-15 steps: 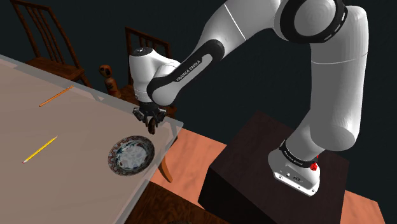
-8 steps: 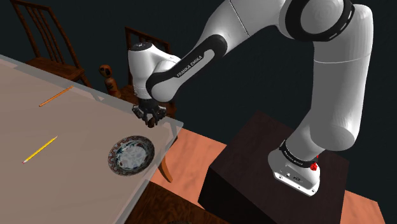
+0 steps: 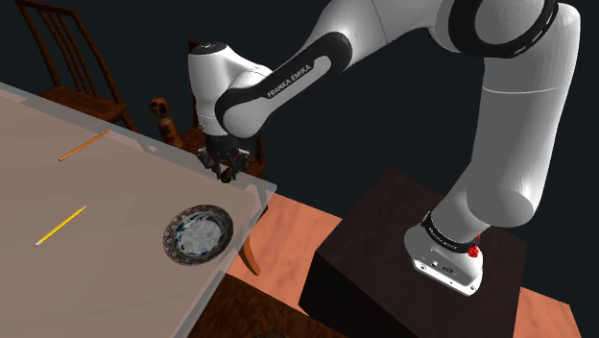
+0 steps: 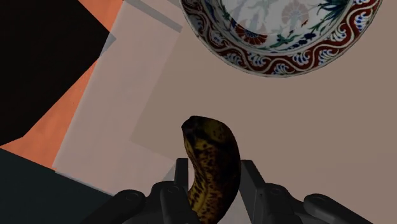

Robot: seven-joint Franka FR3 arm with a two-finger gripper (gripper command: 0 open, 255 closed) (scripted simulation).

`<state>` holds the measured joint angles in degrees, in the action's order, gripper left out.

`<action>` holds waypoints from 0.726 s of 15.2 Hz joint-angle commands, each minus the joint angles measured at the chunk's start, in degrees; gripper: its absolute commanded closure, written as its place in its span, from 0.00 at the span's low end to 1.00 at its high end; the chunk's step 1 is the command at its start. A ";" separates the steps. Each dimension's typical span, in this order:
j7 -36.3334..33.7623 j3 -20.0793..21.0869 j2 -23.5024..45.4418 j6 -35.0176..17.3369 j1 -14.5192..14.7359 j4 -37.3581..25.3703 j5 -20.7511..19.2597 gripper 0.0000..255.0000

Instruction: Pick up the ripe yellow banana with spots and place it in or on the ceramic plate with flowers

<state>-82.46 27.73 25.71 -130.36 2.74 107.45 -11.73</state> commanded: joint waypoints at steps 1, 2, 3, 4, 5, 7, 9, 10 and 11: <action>0.34 0.33 -0.90 1.26 -0.25 -0.42 0.56 1.00; 0.49 0.49 -1.35 1.86 -0.37 -0.61 0.83 1.00; 0.64 0.64 -1.79 2.46 -0.48 -0.82 1.10 1.00; 0.78 0.79 -2.22 3.07 -0.59 -1.04 1.36 1.00; 0.92 0.93 -2.64 3.68 -0.69 -1.27 1.62 1.00; 1.19 1.18 -3.44 4.87 -0.88 -1.75 2.10 1.00; -1.53 1.59 -2.51 5.21 1.28 -2.91 1.42 1.00; -2.89 1.77 -1.98 5.42 2.39 -3.60 1.06 1.00; -4.24 1.93 -1.40 5.66 3.52 -4.35 0.67 1.00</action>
<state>-85.29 29.42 23.96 -125.24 5.14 103.93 -10.77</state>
